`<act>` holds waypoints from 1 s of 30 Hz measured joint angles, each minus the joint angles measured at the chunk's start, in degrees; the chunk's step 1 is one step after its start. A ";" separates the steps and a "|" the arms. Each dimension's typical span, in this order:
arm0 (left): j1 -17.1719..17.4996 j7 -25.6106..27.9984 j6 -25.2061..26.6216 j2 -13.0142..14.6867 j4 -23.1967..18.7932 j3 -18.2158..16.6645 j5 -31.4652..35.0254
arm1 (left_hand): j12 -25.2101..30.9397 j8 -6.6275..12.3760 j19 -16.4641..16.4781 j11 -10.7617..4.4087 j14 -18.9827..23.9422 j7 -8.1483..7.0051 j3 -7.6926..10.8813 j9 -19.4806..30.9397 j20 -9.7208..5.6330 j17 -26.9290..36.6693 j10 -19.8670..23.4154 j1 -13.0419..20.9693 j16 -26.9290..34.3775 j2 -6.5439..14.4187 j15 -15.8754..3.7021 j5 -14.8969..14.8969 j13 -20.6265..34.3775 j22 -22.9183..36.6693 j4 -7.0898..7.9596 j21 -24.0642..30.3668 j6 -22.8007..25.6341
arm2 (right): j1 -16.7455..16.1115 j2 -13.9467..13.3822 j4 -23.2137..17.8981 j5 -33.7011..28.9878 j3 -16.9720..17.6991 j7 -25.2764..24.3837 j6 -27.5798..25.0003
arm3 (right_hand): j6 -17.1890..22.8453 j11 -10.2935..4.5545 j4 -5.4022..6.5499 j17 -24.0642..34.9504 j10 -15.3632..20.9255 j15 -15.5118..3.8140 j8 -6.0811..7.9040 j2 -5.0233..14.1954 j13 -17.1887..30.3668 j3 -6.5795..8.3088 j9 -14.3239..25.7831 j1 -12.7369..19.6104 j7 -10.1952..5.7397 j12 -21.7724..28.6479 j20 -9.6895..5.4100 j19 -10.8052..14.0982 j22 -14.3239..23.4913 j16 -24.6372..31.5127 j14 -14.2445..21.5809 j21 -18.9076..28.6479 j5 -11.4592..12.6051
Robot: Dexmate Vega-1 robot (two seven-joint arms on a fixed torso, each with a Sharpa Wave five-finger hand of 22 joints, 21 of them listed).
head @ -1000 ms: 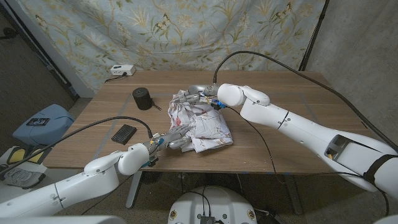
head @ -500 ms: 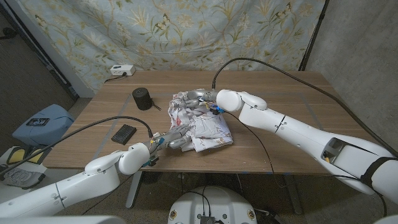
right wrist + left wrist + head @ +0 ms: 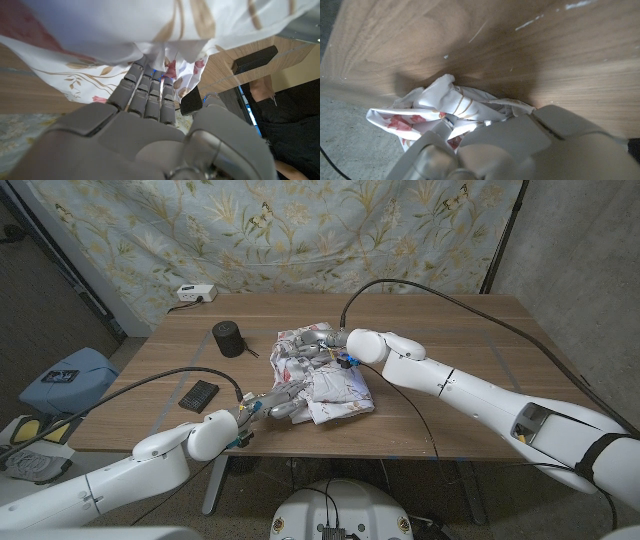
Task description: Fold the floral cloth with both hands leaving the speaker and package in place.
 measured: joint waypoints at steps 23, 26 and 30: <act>0.95 1.65 -0.96 0.55 -0.68 -1.59 -1.15 | 0.67 0.08 0.16 0.45 0.81 0.09 0.16 0.11 -0.05 -0.21 1.25 0.62 0.88 0.03 -0.23 0.00 -0.06 0.07 -0.16 0.87 1.31 | -0.19 -0.23 0.65 0.38 -0.47 0.69 0.34 | -0.01 0.00 0.24 -0.34 -0.01 0.01 -0.01 0.23 0.00 0.24 -0.03 -0.23 0.01 -0.01 -0.30 0.29 -0.16 -0.01 -0.01 -0.37 0.00; 1.43 2.06 -0.64 1.08 -1.57 -2.22 -1.46 | 0.68 0.24 1.79 1.58 2.47 -0.01 0.16 0.13 1.58 -0.18 2.39 0.62 0.65 0.03 1.22 0.00 -0.07 0.08 -0.16 0.89 1.62 | -0.59 -1.01 -0.85 0.52 0.09 0.79 -0.12 | -0.02 0.00 0.07 -0.35 -0.01 0.01 -0.01 0.23 0.00 0.41 -0.05 -0.23 0.01 -0.01 -0.30 0.28 -0.18 -0.01 -0.01 -0.49 0.00; 2.03 2.54 -0.29 1.68 -2.54 -2.93 -1.67 | 0.70 0.24 2.53 1.57 3.66 -0.18 0.39 0.13 2.32 -0.19 2.82 0.62 0.60 0.03 2.42 0.00 -0.01 0.07 -0.39 0.90 1.79 | -0.93 -1.59 -1.99 0.65 0.53 0.88 -0.71 | -0.01 0.00 0.07 -0.35 -0.01 0.01 -0.01 0.23 0.00 0.40 -0.06 -0.23 0.01 -0.01 -0.30 0.28 -0.18 -0.01 -0.01 -0.42 0.00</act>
